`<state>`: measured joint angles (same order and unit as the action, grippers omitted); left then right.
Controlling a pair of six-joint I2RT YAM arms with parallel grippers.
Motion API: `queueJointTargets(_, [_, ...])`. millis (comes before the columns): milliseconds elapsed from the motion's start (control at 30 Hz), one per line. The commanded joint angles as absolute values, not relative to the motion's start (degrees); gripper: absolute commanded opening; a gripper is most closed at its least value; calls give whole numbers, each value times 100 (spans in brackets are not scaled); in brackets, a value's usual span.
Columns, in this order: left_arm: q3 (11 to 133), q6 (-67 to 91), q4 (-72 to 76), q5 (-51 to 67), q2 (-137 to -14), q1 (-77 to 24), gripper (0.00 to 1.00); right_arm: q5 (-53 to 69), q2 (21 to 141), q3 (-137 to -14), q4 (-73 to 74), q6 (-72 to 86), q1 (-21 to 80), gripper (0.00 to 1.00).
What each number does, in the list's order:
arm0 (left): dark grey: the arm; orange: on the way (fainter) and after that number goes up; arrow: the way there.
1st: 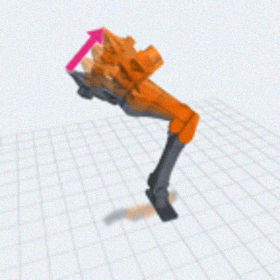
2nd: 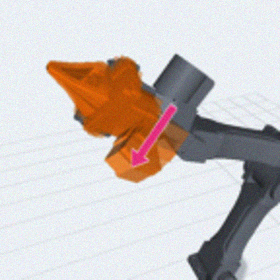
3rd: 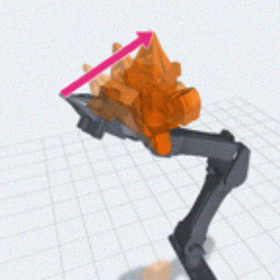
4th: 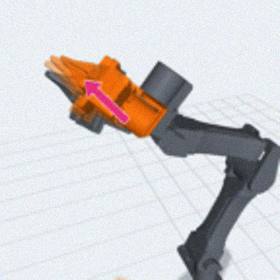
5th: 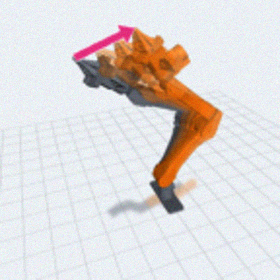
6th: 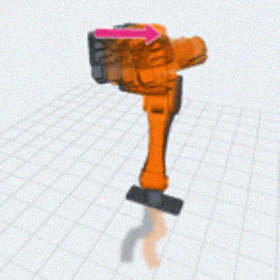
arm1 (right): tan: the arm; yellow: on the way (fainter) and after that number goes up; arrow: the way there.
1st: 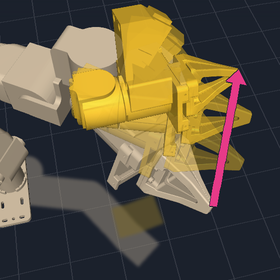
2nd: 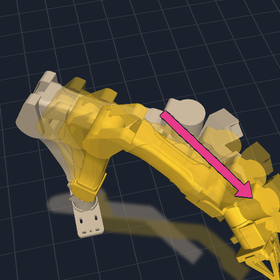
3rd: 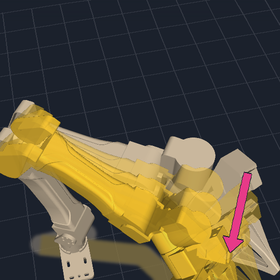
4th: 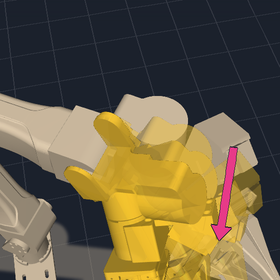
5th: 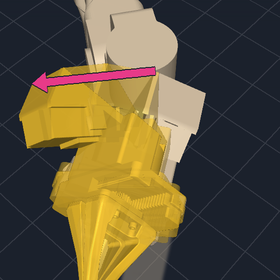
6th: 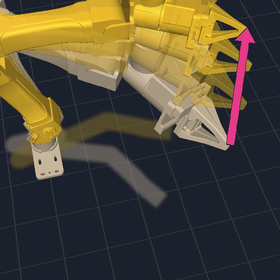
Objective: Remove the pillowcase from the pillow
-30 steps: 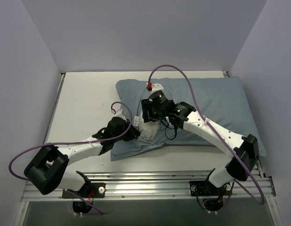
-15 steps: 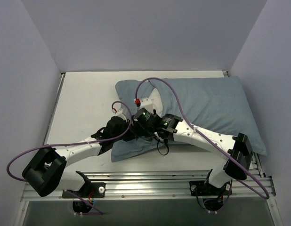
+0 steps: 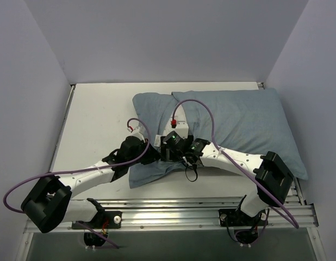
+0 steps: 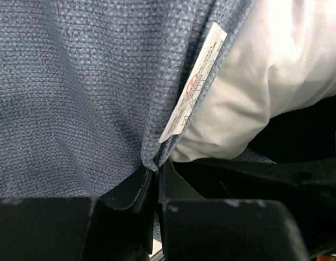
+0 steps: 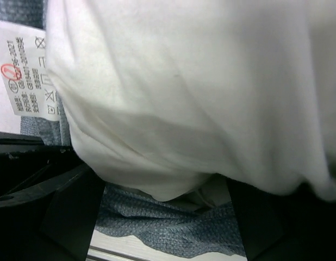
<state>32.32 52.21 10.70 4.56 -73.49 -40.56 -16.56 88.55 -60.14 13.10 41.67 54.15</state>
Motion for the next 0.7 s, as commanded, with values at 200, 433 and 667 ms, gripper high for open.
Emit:
queueJointTargets(200, [3103, 5133, 580, 580, -7093, -4087, 7, -2346, 9587, -5643, 1037, 4412, 5063, 84])
queueJointTargets(433, [3094, 5106, 422, 536, -7005, -4087, 7, -2224, 9949, -5695, 932, 4377, 4984, 27])
queueJointTargets(667, [3164, 5001, 229, 510, -7075, -4087, 7, -2215, 9257, -5880, 783, 4350, 4703, 0])
